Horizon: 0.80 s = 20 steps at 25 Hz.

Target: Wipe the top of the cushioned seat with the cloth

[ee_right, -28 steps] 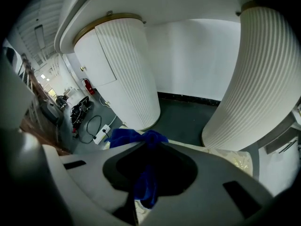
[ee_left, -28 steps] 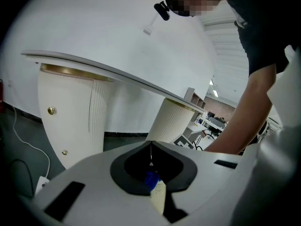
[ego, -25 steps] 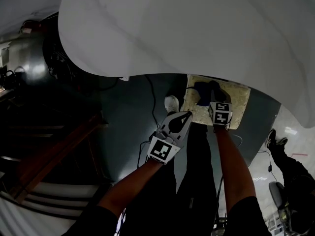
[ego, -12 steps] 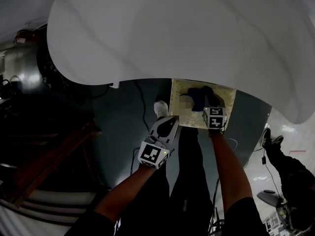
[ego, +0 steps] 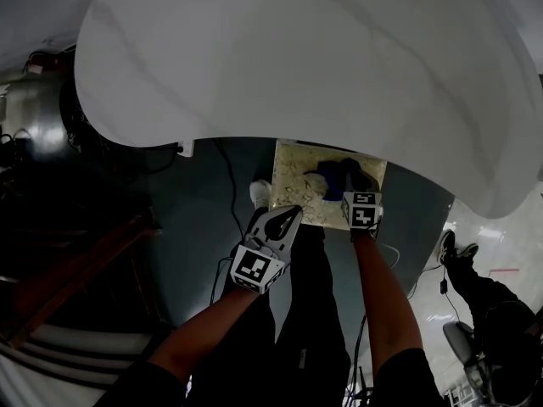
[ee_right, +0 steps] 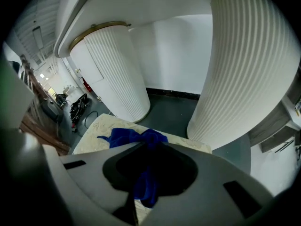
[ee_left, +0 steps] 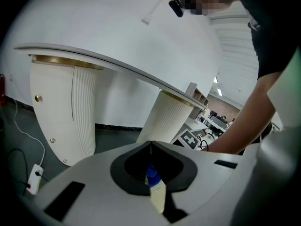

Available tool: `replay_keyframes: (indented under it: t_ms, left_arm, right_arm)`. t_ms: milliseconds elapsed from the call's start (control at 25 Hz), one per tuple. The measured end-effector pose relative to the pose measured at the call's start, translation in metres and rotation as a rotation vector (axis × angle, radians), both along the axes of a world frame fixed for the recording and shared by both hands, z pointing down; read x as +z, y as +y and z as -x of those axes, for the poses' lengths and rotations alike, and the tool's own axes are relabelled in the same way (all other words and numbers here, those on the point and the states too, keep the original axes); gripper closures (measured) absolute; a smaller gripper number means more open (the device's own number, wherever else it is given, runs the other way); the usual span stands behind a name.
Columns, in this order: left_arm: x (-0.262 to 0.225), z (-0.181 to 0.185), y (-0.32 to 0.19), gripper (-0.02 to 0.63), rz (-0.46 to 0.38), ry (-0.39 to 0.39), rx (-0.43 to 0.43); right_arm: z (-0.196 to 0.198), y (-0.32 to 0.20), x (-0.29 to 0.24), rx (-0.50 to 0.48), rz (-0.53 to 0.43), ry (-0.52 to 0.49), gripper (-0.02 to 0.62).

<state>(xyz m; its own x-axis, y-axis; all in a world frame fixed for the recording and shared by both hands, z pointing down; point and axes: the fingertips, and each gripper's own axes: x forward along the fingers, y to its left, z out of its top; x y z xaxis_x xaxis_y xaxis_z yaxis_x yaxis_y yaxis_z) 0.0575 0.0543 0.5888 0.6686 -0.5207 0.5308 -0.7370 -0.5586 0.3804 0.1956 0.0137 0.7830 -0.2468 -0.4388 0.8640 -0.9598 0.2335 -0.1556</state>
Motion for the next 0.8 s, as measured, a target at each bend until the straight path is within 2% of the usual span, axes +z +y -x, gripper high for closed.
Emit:
replay_keyframes:
  t_ms: [160, 360, 520, 800]
  left_arm:
    - [0.0, -0.02, 0.004, 0.591, -0.007, 0.002, 0.006]
    - [0.003, -0.036, 0.011, 0.591, -0.001, -0.054, 0.015]
    - [0.004, -0.052, 0.021, 0.591, 0.002, -0.05, 0.02]
    - [-0.001, -0.063, 0.023, 0.591, 0.004, -0.034, -0.004]
  right_arm:
    - [-0.023, 0.004, 0.005, 0.025, 0.002, 0.001, 0.522]
    - [-0.042, 0.004, -0.001, 0.016, 0.001, 0.006, 0.522]
    - [-0.054, 0.004, -0.004, -0.004, 0.022, -0.01, 0.522]
    - [-0.089, 0.015, 0.013, 0.061, 0.02, 0.016, 0.522]
